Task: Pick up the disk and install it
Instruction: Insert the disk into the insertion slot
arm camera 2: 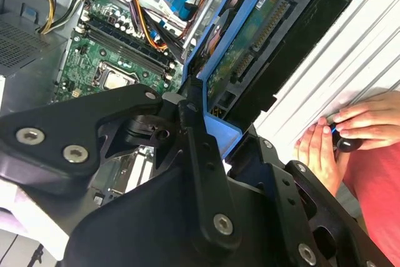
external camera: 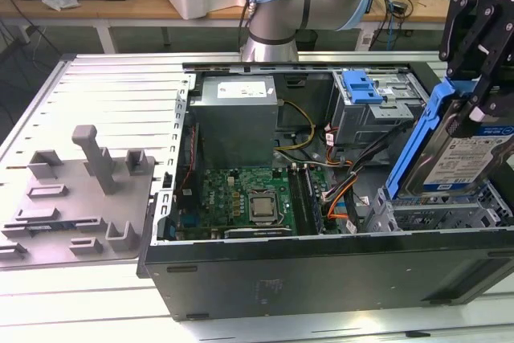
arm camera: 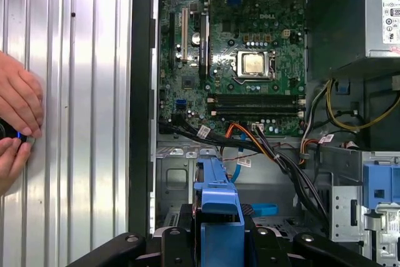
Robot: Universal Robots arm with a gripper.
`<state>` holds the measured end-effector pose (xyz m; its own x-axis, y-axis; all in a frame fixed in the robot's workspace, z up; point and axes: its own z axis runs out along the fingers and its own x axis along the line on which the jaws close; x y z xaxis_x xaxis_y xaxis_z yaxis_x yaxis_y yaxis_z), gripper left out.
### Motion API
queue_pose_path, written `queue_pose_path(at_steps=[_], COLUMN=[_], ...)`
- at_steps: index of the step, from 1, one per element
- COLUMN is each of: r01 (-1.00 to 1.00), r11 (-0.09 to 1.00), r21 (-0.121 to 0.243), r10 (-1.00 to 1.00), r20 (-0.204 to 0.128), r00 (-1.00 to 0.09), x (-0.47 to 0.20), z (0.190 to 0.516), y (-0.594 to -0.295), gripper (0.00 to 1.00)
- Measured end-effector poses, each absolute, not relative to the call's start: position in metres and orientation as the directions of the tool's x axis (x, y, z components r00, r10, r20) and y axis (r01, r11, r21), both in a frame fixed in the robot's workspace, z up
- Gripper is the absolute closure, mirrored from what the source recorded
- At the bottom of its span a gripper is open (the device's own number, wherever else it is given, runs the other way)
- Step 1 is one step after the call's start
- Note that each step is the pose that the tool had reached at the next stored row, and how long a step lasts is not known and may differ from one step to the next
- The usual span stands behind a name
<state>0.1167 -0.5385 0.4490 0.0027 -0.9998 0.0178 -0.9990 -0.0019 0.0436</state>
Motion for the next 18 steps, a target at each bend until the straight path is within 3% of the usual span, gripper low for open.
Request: queue_pose_path(at_steps=[18], r01=[-0.999], r11=[-0.002], r21=[0.044], r10=[-1.0], r20=[0.018], r00=[0.003], x=[0.1171], z=[0.4443], y=[-0.5385], gripper=[0.63])
